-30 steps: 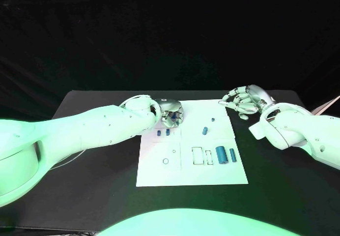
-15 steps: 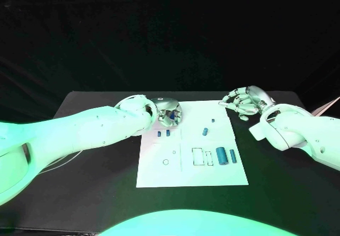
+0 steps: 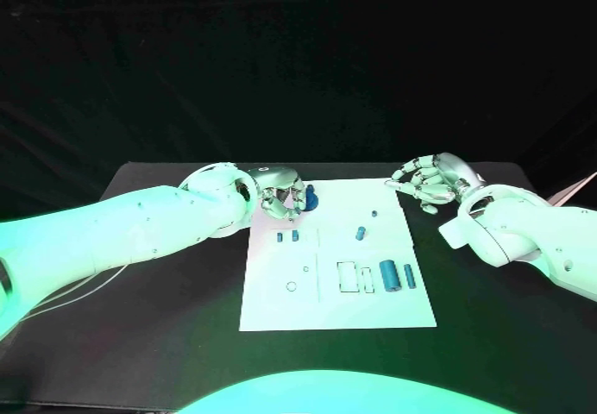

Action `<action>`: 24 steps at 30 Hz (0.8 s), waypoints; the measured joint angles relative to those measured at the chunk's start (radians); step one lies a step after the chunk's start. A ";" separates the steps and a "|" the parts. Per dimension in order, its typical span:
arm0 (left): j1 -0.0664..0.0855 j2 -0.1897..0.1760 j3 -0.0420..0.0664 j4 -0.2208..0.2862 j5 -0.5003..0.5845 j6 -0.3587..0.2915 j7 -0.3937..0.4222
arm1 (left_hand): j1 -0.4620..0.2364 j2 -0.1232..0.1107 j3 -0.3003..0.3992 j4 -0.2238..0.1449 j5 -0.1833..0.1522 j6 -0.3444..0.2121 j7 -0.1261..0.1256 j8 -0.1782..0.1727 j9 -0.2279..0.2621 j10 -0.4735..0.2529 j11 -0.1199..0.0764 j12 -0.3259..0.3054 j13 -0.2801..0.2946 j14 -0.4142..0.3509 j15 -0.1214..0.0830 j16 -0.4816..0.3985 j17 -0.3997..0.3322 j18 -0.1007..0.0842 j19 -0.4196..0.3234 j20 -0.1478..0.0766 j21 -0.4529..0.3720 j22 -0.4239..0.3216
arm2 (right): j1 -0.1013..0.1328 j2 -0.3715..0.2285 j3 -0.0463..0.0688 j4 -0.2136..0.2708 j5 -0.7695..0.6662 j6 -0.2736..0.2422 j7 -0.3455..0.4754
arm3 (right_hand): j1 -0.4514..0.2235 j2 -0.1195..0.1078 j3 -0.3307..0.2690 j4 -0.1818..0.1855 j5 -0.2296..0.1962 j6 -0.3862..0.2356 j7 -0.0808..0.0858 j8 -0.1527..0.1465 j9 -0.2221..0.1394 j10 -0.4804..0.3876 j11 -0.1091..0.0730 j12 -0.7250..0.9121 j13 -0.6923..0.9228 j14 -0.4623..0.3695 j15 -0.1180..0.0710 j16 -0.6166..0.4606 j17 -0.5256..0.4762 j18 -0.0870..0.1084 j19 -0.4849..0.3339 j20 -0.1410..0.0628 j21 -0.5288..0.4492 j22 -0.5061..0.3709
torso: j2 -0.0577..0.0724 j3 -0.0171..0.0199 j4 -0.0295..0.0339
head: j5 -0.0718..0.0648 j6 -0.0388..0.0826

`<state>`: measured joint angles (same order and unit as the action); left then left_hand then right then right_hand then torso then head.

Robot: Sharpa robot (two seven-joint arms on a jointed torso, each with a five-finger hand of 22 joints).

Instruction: Assemble the parts on the task board

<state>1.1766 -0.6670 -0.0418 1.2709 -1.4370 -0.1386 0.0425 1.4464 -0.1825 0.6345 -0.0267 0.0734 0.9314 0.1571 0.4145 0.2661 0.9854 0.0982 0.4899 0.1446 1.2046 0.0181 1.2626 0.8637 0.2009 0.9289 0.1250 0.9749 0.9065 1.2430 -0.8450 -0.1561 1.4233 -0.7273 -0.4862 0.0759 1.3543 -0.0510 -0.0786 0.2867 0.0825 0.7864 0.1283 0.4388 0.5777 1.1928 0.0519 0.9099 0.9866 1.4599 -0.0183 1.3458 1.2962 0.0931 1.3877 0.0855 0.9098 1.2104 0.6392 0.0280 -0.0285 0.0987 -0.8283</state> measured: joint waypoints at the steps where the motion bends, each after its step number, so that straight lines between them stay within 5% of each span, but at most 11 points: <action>1: 0.000 -0.004 0.001 0.001 0.001 0.001 -0.001 | 0.000 0.000 0.000 0.000 0.000 0.000 0.000 0.000 0.000 0.000 0.000 0.000 0.000 0.000 0.000 0.000 0.000 0.000 0.000 0.000 0.000 0.000 | 0.000 0.000 0.000 0.000 0.000 0.000 0.000 | 0.000 0.000 0.000 0.000 0.000 0.000 0.000 0.000 0.000 0.000 0.000 0.000 0.000 0.000 0.000 0.000 0.000 0.000 0.000 0.000 0.000 0.000 | 0.000 0.0000 0.0000 | 0.000 0.000; 24: -0.004 -0.003 0.002 -0.033 0.017 0.052 -0.007 | 0.000 0.000 0.000 0.000 0.000 0.004 -0.003 -0.006 0.000 0.007 0.000 -0.015 0.000 0.000 0.000 0.000 -0.001 0.000 0.000 0.000 0.000 0.000 | 0.000 0.001 0.000 0.000 0.000 0.000 0.000 | 0.000 0.000 0.000 0.000 0.000 0.000 0.000 0.000 0.000 0.000 0.000 0.000 0.000 0.000 0.000 0.000 0.000 0.000 0.000 0.000 0.000 0.000 | 0.002 -0.0008 -0.0016 | 0.003 -0.005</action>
<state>1.1722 -0.6695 -0.0400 1.2374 -1.4204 -0.0862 0.0355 1.4463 -0.1826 0.6345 -0.0267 0.0734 0.9350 0.1537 0.4080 0.2662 0.9927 0.0986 0.4752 0.1447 1.2042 0.0181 1.2626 0.8630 0.2010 0.9287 0.1249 0.9749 0.9065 1.2431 -0.8444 -0.1561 1.4230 -0.7274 -0.4860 0.0756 1.3543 -0.0510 -0.0786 0.2867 0.0825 0.7864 0.1283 0.4388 0.5777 1.1928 0.0519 0.9099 0.9866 1.4599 -0.0183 1.3458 1.2962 0.0932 1.3877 0.0856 0.9098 1.2104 0.6407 0.0272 -0.0301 0.1020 -0.8336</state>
